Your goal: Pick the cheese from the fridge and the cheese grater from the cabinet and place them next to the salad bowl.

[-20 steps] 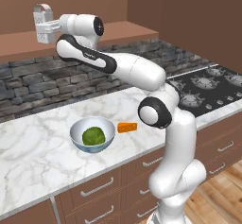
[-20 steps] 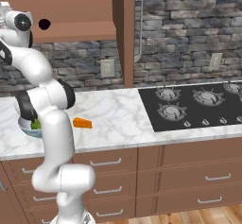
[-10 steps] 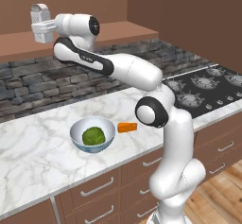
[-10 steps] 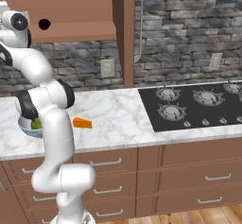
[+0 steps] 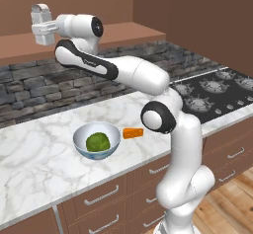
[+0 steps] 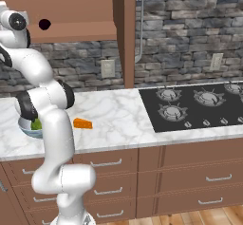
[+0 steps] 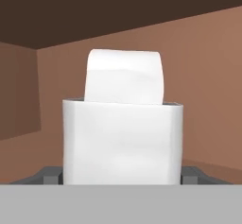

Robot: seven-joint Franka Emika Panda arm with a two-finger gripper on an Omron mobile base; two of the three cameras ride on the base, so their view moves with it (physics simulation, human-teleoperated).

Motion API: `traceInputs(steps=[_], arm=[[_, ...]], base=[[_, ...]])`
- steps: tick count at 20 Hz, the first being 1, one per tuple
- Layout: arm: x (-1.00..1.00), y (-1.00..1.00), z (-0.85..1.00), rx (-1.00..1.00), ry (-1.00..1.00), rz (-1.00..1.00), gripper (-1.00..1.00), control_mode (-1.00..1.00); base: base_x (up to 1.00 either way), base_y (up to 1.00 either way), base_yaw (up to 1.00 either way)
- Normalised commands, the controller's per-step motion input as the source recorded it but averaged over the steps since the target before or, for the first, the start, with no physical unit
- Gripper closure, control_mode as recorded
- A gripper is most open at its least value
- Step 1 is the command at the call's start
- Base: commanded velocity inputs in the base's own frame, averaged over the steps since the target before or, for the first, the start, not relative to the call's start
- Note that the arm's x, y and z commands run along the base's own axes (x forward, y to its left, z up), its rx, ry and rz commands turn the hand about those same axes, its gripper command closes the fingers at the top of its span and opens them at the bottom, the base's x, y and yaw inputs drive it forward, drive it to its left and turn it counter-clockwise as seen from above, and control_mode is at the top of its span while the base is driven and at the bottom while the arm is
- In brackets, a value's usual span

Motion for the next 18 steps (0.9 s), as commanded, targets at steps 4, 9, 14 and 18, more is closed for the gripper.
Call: traceInputs(steps=[4, 9, 14, 18], arm=[[0.00, 0.00, 0.00, 0.00, 0.00, 0.00, 1.00, -1.00], [0.00, -0.01, 0.00, 0.00, 0.00, 0.00, 1.00, -1.00], [-0.19, -0.32, 0.00, 0.06, -0.02, -0.01, 1.00, -1.00], [-0.31, -0.42, 0.05, 0.06, 0.01, 0.00, 1.00, -1.00]], base=[[0.00, 0.00, 0.00], [0.00, 0.00, 0.00], [0.00, 0.00, 0.00], [0.00, 0.00, 0.00]])
